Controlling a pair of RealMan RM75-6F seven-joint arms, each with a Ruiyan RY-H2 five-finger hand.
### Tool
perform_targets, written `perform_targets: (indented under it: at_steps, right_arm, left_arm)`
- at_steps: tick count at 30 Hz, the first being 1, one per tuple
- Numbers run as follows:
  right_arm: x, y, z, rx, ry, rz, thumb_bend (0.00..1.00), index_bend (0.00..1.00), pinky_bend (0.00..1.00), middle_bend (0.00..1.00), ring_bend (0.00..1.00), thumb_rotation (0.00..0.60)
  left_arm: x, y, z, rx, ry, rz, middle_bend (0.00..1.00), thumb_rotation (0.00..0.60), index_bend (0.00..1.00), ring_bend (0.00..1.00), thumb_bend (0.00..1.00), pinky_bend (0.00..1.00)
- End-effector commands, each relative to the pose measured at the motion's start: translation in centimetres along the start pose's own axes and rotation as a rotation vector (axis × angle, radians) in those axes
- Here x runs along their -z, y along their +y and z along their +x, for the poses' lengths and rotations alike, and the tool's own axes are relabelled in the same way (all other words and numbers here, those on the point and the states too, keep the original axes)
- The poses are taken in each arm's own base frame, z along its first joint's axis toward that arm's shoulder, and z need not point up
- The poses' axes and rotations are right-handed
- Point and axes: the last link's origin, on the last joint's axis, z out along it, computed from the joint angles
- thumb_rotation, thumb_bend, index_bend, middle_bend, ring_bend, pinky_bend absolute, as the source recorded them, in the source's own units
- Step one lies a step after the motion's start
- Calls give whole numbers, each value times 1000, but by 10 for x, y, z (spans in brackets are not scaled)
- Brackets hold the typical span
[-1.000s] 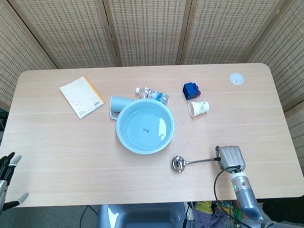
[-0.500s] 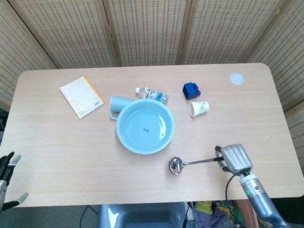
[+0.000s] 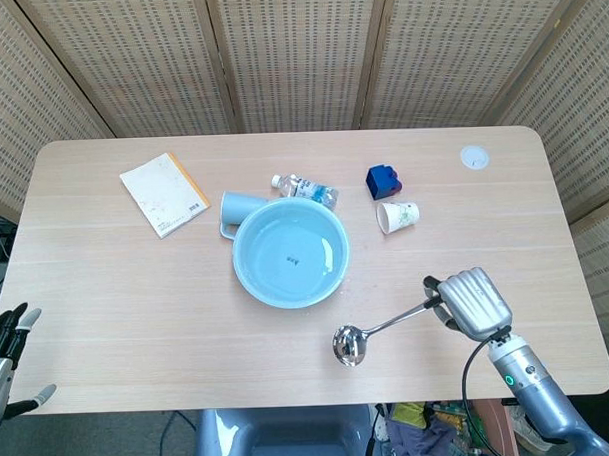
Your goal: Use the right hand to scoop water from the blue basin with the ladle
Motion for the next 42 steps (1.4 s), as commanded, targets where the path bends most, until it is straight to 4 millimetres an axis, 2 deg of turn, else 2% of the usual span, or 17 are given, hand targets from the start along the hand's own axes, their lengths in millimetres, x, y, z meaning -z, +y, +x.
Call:
perform_targets:
  at_steps: [1,9,19,22,29,36,42]
  right_arm:
    - [-16,-4,15,19,11,3,741,773,1000,1000,966,600]
    - [-70,-16,48,55,43,-36,743,774,1000,1000,966,600]
    - [-124,-33,62,65,51,-113,747,778,1000,1000,966,600]
    - [-144,-41,58,120,56,-149,753,783,1000,1000,966,600]
    - [-165,-56,48,177,42,-181,763,785,1000,1000,966,600]
    - [-195,-71,27,324,52,-256,770,786,1000,1000,966,600]
    - [-209,-85,13,394,45,-286,782,787,1000,1000,966,600]
  left_arm:
    - [-1,0,0,0,-1,2,0,600,0,0,0,0]
    - [-6,-1,0,4,-7,18,0,600,0,0,0,0]
    - [-11,-3,1,11,-13,23,0,600,0,0,0,0]
    - [-12,-3,0,10,-13,27,0,600,0,0,0,0]
    - [-15,-5,-1,11,-21,39,0,600,0,0,0,0]
    - [-21,-10,-2,20,-33,67,0,600,0,0,0,0]
    - [-27,-11,-5,22,-48,75,0,600,0,0,0,0]
